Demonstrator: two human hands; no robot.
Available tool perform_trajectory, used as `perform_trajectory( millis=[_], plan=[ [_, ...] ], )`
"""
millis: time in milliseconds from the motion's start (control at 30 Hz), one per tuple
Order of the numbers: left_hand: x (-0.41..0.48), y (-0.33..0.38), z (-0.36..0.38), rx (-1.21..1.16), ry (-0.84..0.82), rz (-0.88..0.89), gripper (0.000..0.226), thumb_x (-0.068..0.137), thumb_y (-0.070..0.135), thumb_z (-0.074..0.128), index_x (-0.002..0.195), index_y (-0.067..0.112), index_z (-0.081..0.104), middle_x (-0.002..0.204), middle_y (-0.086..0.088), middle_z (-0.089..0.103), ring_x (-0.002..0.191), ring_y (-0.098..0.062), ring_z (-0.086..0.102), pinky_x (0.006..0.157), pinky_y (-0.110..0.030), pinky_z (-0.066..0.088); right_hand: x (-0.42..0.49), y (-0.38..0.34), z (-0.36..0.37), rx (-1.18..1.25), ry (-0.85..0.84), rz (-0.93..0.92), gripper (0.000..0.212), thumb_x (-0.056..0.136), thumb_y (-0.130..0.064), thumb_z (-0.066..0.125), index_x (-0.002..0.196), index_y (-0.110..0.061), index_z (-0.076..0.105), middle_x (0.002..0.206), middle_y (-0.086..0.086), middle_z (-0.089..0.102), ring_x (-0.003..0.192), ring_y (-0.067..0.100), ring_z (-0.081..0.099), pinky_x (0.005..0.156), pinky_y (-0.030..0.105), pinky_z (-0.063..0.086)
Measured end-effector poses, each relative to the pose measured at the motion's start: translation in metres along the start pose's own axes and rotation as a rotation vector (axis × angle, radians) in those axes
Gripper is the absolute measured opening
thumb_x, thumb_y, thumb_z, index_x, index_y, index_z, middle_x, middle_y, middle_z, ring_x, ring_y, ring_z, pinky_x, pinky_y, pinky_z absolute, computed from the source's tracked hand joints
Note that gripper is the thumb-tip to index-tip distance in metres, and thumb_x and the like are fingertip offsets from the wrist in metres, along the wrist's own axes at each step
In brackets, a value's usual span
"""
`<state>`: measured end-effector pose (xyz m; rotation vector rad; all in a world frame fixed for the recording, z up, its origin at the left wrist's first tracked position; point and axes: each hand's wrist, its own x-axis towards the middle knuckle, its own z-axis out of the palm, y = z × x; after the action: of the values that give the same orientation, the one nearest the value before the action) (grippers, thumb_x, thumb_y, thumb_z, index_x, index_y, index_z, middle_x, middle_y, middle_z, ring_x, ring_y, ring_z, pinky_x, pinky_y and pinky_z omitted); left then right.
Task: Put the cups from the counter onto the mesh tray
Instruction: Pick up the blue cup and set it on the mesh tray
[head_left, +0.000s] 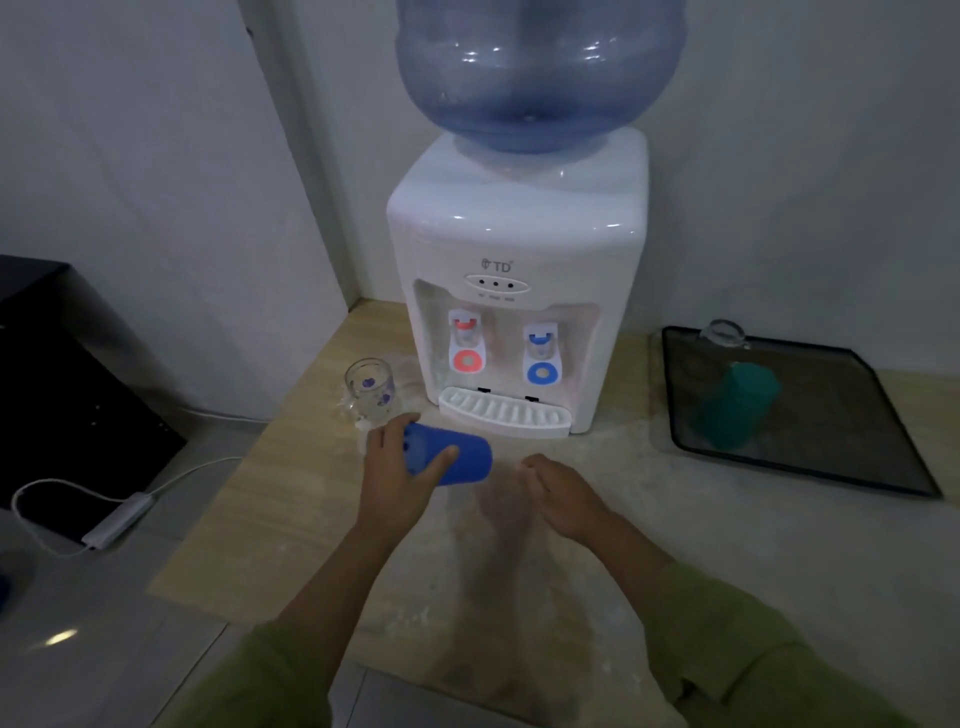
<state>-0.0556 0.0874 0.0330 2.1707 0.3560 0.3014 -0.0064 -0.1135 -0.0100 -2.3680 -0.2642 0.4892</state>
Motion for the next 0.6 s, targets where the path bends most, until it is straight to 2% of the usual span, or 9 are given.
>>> perform_trajectory(
  millis=[67,167,233,333,400,500,600],
  plan=[
    [0.0,0.014,0.016,-0.066,-0.02,0.031,0.06,0.077,0.037,0.071,0.128,0.017,0.045,0.126,-0.007,0.045,0.106,-0.012,0.048,0.089,-0.027,0.042,-0.003,-0.012,-0.013,0.311,0.05,0.056,0.036,0.098,-0.039,0.034,0.112,-0.014,0.057,0.111,0.009,0.065,0.097,0.023,0.062,0.086,0.04,0.051],
    [0.002,0.035,0.038,-0.168,-0.046,0.061,0.058,0.077,0.034,0.072,0.126,0.017,0.045,0.123,-0.004,0.046,0.106,-0.013,0.05,0.085,-0.022,0.042,-0.007,-0.021,-0.035,0.63,0.105,0.155,0.042,0.095,-0.052,0.034,0.116,-0.019,0.051,0.107,0.005,0.061,0.083,0.024,0.066,0.066,0.029,0.052],
    [0.003,0.047,0.053,-0.236,-0.06,0.074,0.057,0.077,0.033,0.073,0.125,0.016,0.046,0.122,-0.003,0.048,0.107,-0.014,0.051,0.082,-0.018,0.044,-0.009,-0.016,-0.049,0.652,0.117,0.175,0.047,0.093,-0.056,0.034,0.121,-0.021,0.048,0.112,0.003,0.06,0.081,0.026,0.069,0.066,0.029,0.053],
    [0.002,0.067,0.074,-0.305,-0.145,0.095,0.054,0.076,0.033,0.073,0.121,0.018,0.047,0.123,-0.003,0.051,0.108,-0.016,0.055,0.085,-0.025,0.05,-0.014,-0.003,-0.071,0.664,0.17,0.157,0.046,0.092,-0.056,0.038,0.118,-0.02,0.05,0.111,0.005,0.064,0.087,0.027,0.071,0.076,0.034,0.057],
    [0.002,0.076,0.083,-0.308,-0.209,0.103,0.049,0.075,0.034,0.075,0.115,0.024,0.048,0.118,0.0,0.053,0.102,-0.012,0.056,0.078,-0.02,0.05,-0.016,0.006,-0.084,0.695,0.2,0.152,0.048,0.09,-0.055,0.044,0.12,-0.018,0.053,0.111,0.008,0.065,0.089,0.025,0.07,0.075,0.032,0.057],
    [0.006,0.087,0.091,-0.226,-0.376,0.096,0.052,0.07,0.041,0.077,0.111,0.033,0.045,0.113,0.006,0.051,0.09,-0.002,0.055,0.066,-0.013,0.046,-0.02,0.014,-0.106,0.702,0.243,0.14,0.05,0.086,-0.05,0.056,0.122,-0.016,0.054,0.118,0.008,0.062,0.097,0.021,0.065,0.074,0.03,0.058],
    [0.008,0.106,0.107,-0.129,-0.563,0.151,0.061,0.067,0.041,0.079,0.115,0.032,0.043,0.114,0.008,0.05,0.091,-0.004,0.054,0.068,-0.014,0.046,-0.026,0.026,-0.133,0.614,0.299,0.083,0.049,0.082,-0.045,0.065,0.121,-0.017,0.056,0.117,0.007,0.059,0.101,0.021,0.063,0.076,0.034,0.058]
  ],
)
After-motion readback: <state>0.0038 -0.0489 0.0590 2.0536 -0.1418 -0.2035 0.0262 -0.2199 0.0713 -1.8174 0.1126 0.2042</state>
